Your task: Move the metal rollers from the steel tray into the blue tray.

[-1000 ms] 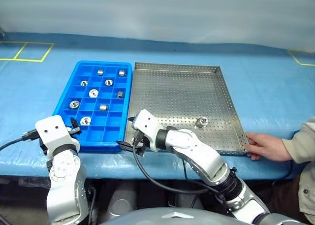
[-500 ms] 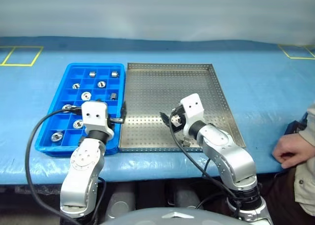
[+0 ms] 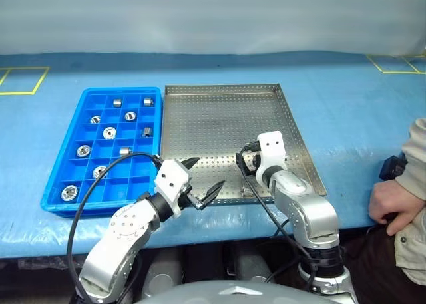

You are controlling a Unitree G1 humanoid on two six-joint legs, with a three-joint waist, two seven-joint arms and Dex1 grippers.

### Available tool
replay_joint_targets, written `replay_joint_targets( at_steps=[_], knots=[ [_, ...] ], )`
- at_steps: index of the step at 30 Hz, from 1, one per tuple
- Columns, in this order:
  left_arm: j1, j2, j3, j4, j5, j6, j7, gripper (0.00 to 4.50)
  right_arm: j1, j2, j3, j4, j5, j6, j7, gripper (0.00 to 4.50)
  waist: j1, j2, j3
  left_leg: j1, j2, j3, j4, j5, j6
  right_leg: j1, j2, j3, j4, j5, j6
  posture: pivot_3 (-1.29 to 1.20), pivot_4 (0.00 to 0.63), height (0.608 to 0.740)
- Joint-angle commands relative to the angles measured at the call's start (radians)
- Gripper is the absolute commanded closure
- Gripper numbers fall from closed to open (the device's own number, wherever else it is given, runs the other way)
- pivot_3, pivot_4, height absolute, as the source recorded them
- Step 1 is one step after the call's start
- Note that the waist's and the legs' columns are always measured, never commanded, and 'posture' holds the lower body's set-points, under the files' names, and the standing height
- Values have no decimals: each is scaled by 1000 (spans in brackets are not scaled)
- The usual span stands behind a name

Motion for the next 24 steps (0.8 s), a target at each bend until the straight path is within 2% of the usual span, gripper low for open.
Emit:
replay_joint_targets(
  at_steps=[1,5,6,8,14,15,19,24],
  knots=[
    [16,2,-3,-29,0,-13,15,41,0,11,-33,10,-22,-50,-31,0,2,0,0,0,0,0,0,0,0,0,0,0,0,0,0,75,150,740],
    [33,3,-2,-27,4,-23,26,41,25,25,-33,32,-5,-40,-14,0,8,0,0,0,0,0,-1,0,0,0,0,0,0,0,0,95,150,740],
    [35,3,-1,-26,5,-25,28,14,29,26,-29,31,-4,-35,-9,187,9,1,0,0,0,0,-1,0,0,0,0,0,0,0,0,95,150,740],
    [39,3,0,-24,9,-26,33,0,31,25,-16,22,-4,-28,1,617,9,1,1,0,0,0,-1,0,0,0,0,0,0,0,0,98,150,740],
    [52,-32,25,-25,17,-44,84,0,-5,27,14,-35,9,5,23,2610,10,2,1,0,0,0,-1,0,0,0,0,1,0,0,0,132,150,740],
    [53,-52,40,-25,13,-53,103,0,-23,28,24,-46,13,9,31,2744,10,2,1,0,0,0,-2,0,0,-1,0,1,0,0,0,139,150,740],
    [52,-131,112,-38,30,-88,205,0,-136,37,93,-65,26,16,75,2744,14,3,2,0,0,0,-1,0,0,-1,1,1,0,0,0,206,150,740],
    [77,-178,191,-78,58,-109,295,0,-266,76,195,9,39,-12,135,2744,40,3,2,1,0,-1,-4,0,-1,-1,2,0,0,0,0,299,150,740]
  ],
)
